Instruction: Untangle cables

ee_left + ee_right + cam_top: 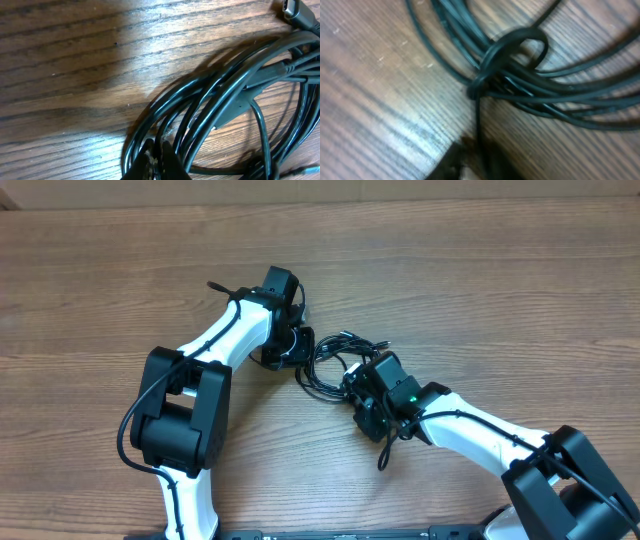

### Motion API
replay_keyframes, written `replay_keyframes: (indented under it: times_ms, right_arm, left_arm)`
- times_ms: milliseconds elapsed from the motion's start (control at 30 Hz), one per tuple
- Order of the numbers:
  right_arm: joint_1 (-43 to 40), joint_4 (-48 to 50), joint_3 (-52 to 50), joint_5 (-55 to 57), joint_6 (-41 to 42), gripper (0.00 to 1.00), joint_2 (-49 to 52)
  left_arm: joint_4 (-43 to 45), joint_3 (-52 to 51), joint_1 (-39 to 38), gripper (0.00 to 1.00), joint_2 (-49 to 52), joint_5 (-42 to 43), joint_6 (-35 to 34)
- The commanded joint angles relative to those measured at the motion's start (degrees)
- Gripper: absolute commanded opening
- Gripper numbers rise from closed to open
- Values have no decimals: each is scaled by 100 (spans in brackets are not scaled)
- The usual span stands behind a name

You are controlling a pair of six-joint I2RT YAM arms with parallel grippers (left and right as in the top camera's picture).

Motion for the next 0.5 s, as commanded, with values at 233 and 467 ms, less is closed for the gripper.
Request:
replay_keyframes:
  times_ms: [233,467]
  right_arm:
    - [155,-820,-144,332,826,4,9]
    - [155,-114,-144,133,728,4,9]
  left_arm:
    - [2,-39,-44,4,66,50,92]
    - [-2,-39,-44,4,66,70,92]
